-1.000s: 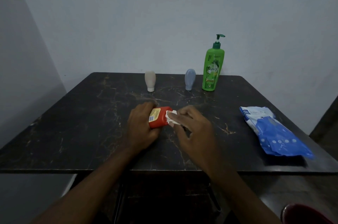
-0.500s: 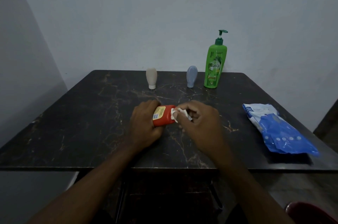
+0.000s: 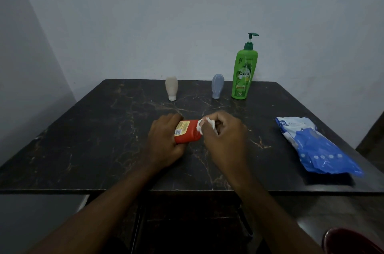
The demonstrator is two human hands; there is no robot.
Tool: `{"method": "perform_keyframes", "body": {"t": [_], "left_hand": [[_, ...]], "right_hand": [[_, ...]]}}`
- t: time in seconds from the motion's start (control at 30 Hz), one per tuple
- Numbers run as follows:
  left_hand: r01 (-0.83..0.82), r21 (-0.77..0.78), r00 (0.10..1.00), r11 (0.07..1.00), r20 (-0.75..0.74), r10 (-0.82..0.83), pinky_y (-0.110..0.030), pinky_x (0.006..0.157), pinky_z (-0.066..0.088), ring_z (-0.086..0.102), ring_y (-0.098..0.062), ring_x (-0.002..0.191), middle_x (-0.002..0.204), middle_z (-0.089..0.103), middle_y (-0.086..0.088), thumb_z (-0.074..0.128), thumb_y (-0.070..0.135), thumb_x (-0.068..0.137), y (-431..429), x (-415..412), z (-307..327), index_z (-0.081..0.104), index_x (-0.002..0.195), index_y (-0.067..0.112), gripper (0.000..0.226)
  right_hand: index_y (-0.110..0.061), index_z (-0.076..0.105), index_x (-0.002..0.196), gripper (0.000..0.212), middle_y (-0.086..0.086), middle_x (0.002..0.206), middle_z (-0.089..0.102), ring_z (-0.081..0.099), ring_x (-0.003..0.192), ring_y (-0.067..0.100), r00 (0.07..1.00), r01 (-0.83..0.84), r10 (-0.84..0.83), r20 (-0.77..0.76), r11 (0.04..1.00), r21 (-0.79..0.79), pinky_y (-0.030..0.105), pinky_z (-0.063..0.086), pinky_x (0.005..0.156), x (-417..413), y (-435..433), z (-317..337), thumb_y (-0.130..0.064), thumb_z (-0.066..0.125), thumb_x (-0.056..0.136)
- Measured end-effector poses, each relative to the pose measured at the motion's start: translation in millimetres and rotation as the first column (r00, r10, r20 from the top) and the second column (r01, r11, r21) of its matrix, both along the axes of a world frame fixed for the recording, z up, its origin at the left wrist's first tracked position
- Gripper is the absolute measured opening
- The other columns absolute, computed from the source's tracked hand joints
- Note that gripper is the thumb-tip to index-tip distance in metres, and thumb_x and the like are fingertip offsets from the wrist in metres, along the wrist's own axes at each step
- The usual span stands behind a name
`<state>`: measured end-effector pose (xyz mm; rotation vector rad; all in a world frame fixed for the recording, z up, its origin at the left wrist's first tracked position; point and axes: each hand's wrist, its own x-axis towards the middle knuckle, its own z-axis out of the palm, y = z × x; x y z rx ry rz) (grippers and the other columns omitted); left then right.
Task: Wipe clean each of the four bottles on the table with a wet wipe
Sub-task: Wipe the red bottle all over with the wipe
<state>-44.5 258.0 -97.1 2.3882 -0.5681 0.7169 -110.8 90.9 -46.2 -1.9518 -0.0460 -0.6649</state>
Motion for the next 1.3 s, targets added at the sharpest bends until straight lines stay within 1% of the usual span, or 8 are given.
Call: {"method": "perform_keyframes", "body": {"t": [0.1, 0.23, 0.4, 0.57, 0.7, 0.87, 1.07, 1.3], "left_hand": [[0.002, -0.006, 1.0, 1.0, 0.001, -0.002, -0.05, 0.088, 0.053, 0.063, -0.02, 0.1, 0.109, 0.068, -0.004, 0.076, 0.043, 0.067, 1, 0, -1, 0.061, 0.119, 0.017, 0.06], [-0.015, -0.013, 1.0, 1.0, -0.009, 0.015, -0.051, 0.089, 0.053, 0.062, -0.021, 0.101, 0.11, 0.068, -0.004, 0.073, 0.046, 0.067, 0, 0, 0, 0.061, 0.12, 0.016, 0.062], [-0.025, -0.038, 1.0, 0.999, -0.009, 0.025, -0.051, 0.089, 0.053, 0.062, -0.021, 0.1, 0.11, 0.067, -0.005, 0.075, 0.043, 0.065, 1, 3, -3, 0.06, 0.121, 0.016, 0.064], [-0.018, -0.035, 1.0, 0.999, 0.003, 0.018, -0.049, 0.088, 0.053, 0.059, -0.017, 0.099, 0.109, 0.067, -0.005, 0.075, 0.044, 0.066, 0, 2, -2, 0.061, 0.118, 0.016, 0.061], [-0.004, -0.001, 1.0, 1.0, -0.014, 0.004, -0.051, 0.09, 0.052, 0.063, -0.023, 0.103, 0.113, 0.068, -0.005, 0.076, 0.043, 0.066, 1, 1, -1, 0.061, 0.122, 0.016, 0.064], [-0.018, -0.028, 1.0, 0.999, 0.009, 0.018, -0.049, 0.087, 0.052, 0.059, -0.018, 0.096, 0.106, 0.066, -0.003, 0.076, 0.038, 0.063, 2, 1, 0, 0.061, 0.116, 0.015, 0.059], [0.012, 0.008, 1.0, 1.0, 0.007, -0.012, -0.046, 0.087, 0.051, 0.058, -0.016, 0.096, 0.106, 0.066, -0.003, 0.075, 0.043, 0.066, 0, 1, -1, 0.061, 0.116, 0.017, 0.058], [0.002, -0.005, 1.0, 1.0, -0.001, -0.002, -0.047, 0.086, 0.051, 0.059, -0.017, 0.096, 0.105, 0.066, -0.002, 0.074, 0.042, 0.064, 2, 1, 0, 0.061, 0.116, 0.016, 0.059]], "right_hand": [[-0.019, 0.07, 0.092, 0.009, -0.011, 0.083, 0.068, 0.064, 0.074, -0.001, 0.999, 0.023, -0.024, 0.031, 0.999, 0.022, 0.011, 0.049, 0.059, 10, 1, 5, -0.018, 0.061, 0.092], [-0.028, 0.068, 0.095, 0.005, -0.015, 0.088, 0.065, 0.066, 0.078, 0.004, 0.997, -0.029, 0.025, 0.076, 0.999, 0.046, 0.031, 0.06, 0.064, 6, 1, -2, -0.025, 0.065, 0.092], [-0.019, 0.067, 0.116, 0.024, -0.011, 0.103, 0.061, 0.059, 0.093, 0.0, 0.994, -0.1, 0.108, 0.034, 0.98, -0.175, 0.015, 0.052, 0.079, -16, -3, -11, -0.025, 0.065, 0.092], [-0.021, 0.072, 0.098, 0.012, -0.016, 0.083, 0.06, 0.058, 0.075, -0.005, 0.999, -0.039, 0.041, 0.004, 0.981, -0.193, 0.001, 0.04, 0.07, -19, -4, -8, -0.029, 0.069, 0.089], [-0.018, 0.072, 0.088, 0.01, -0.009, 0.076, 0.065, 0.059, 0.065, -0.001, 1.0, 0.027, -0.025, 0.013, 0.979, -0.204, 0.006, 0.044, 0.059, 2, -9, 8, -0.027, 0.07, 0.089], [-0.022, 0.066, 0.08, 0.014, -0.014, 0.071, 0.058, 0.057, 0.071, -0.005, 0.999, -0.032, 0.028, -0.024, 0.978, -0.204, 0.003, 0.041, 0.062, -19, 4, 0, -0.029, 0.065, 0.092], [-0.021, 0.071, 0.087, 0.005, -0.014, 0.074, 0.063, 0.061, 0.067, -0.002, 1.0, 0.0, -0.003, -0.031, 0.994, -0.113, 0.005, 0.043, 0.057, -11, -2, -4, -0.023, 0.068, 0.09], [-0.015, 0.072, 0.087, 0.007, -0.011, 0.077, 0.059, 0.052, 0.064, -0.004, 0.993, -0.018, 0.055, 0.102, 0.945, -0.328, 0.003, 0.041, 0.066, -8, -9, -1, -0.021, 0.069, 0.089]]}}
